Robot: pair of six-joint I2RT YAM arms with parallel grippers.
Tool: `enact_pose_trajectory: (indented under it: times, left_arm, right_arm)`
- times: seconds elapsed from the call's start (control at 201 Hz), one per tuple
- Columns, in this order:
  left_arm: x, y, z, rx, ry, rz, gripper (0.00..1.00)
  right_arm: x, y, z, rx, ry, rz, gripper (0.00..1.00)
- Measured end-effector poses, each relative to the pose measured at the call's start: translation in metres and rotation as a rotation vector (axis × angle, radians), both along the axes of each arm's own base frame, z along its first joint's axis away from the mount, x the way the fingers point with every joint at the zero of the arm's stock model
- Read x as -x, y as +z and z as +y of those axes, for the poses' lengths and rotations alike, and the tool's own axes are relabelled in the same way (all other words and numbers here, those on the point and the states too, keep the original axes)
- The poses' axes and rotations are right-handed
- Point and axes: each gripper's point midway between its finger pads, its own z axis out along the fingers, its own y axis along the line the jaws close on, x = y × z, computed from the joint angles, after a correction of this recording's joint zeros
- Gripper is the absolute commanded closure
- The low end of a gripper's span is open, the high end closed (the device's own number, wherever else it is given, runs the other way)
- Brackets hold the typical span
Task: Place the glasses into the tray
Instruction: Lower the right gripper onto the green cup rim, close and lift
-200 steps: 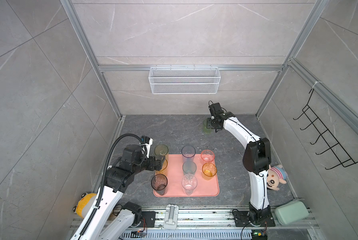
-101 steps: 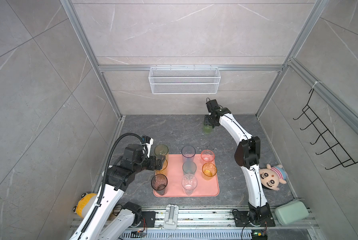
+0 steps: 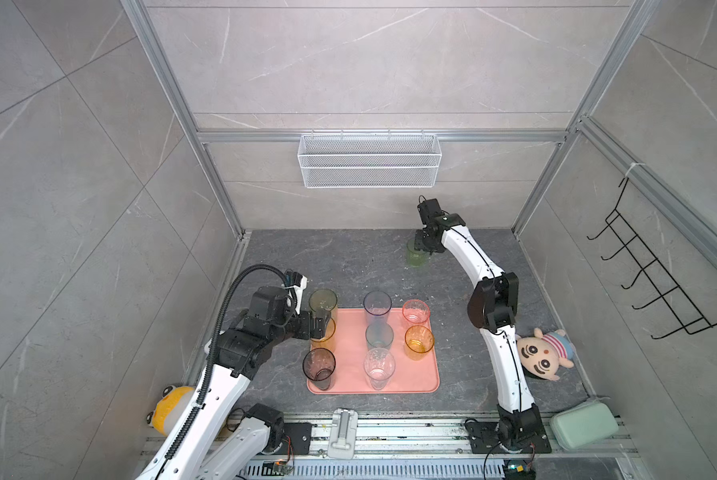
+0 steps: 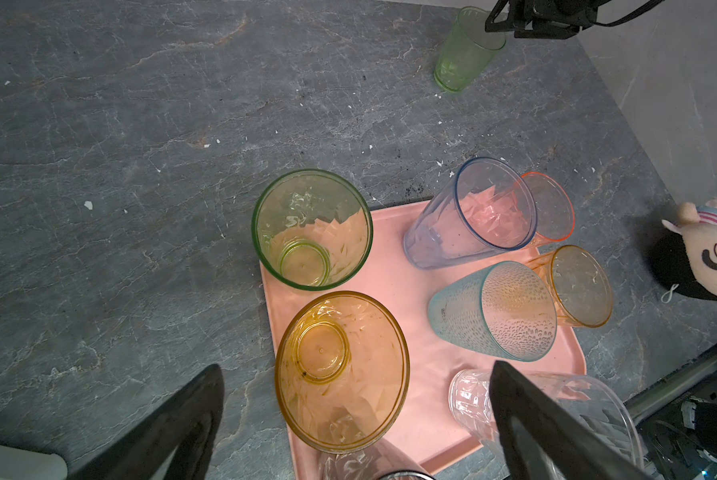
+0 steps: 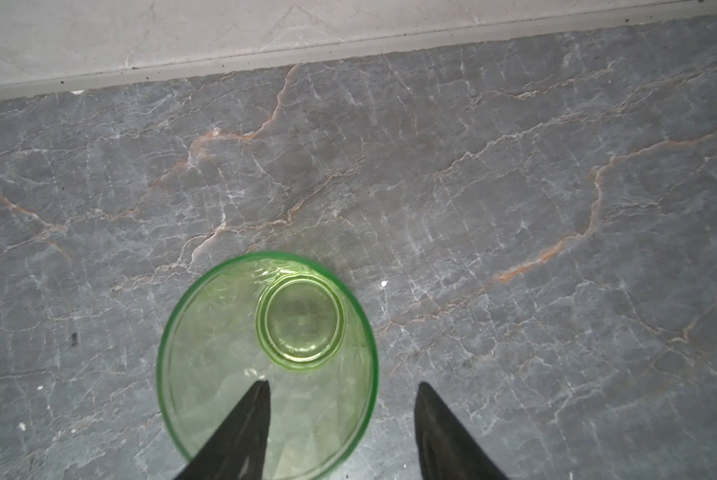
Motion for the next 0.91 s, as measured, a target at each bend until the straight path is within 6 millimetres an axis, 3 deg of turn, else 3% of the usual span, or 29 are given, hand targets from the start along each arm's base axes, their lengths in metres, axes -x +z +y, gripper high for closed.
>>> enact_pose_trajectory:
  times: [0.244, 0.627, 0.911]
  left_arm:
    - [0.0, -0.001, 0.0, -0.002, -0.001, 0.002, 0.0]
    - [0.0, -0.001, 0.0, -0.003, -0.001, 0.002, 0.0]
    - [0.0, -0.001, 0.0, -0.003, -0.001, 0.001, 0.0]
  right_arm:
    - [-0.006, 0.007, -0.006, -0.015, -0.016, -0.016, 0.51]
    - [-0.008, -0.022, -0.007, -0.035, -0.013, 0.038, 0.66]
    - [-0.011, -0.024, -0.006, -0.054, -0.016, 0.036, 0.84]
